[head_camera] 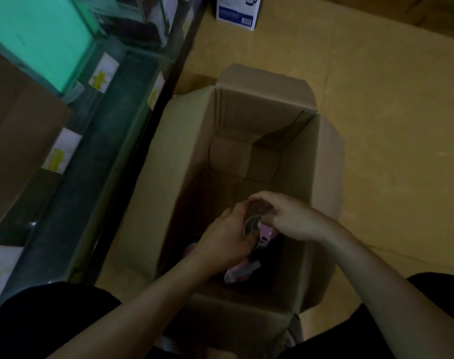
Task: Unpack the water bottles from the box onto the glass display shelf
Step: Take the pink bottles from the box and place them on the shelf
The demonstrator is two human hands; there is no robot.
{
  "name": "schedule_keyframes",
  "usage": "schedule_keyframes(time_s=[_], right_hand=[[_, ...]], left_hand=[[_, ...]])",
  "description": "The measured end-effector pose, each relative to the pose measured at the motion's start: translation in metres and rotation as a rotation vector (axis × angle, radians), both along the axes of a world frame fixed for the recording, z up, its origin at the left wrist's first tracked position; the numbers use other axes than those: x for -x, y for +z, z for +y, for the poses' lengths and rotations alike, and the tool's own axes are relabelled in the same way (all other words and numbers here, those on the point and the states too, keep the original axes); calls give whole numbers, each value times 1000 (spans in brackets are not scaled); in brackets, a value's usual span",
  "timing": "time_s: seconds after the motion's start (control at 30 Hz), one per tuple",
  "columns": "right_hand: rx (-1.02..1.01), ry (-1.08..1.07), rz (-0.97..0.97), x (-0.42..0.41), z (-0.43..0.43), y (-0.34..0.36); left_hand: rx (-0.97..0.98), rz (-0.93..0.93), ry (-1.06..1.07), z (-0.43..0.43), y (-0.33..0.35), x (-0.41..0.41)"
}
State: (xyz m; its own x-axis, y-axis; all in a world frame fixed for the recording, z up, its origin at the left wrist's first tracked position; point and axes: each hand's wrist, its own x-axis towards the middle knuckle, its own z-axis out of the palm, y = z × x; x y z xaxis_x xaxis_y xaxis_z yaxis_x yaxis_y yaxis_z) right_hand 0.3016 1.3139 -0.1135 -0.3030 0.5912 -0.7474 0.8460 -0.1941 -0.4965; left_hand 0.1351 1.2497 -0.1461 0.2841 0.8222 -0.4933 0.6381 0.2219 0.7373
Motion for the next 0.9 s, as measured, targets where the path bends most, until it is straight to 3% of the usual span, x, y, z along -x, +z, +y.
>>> schedule_keyframes(time_s=[0.27, 0.9], right_hand=[[15, 178, -124, 3, -5, -10], [-86, 395, -263, -8, 10, -14]], left_hand=[[229, -11, 22, 9, -20, -3], [275, 29, 106, -1, -68, -50]])
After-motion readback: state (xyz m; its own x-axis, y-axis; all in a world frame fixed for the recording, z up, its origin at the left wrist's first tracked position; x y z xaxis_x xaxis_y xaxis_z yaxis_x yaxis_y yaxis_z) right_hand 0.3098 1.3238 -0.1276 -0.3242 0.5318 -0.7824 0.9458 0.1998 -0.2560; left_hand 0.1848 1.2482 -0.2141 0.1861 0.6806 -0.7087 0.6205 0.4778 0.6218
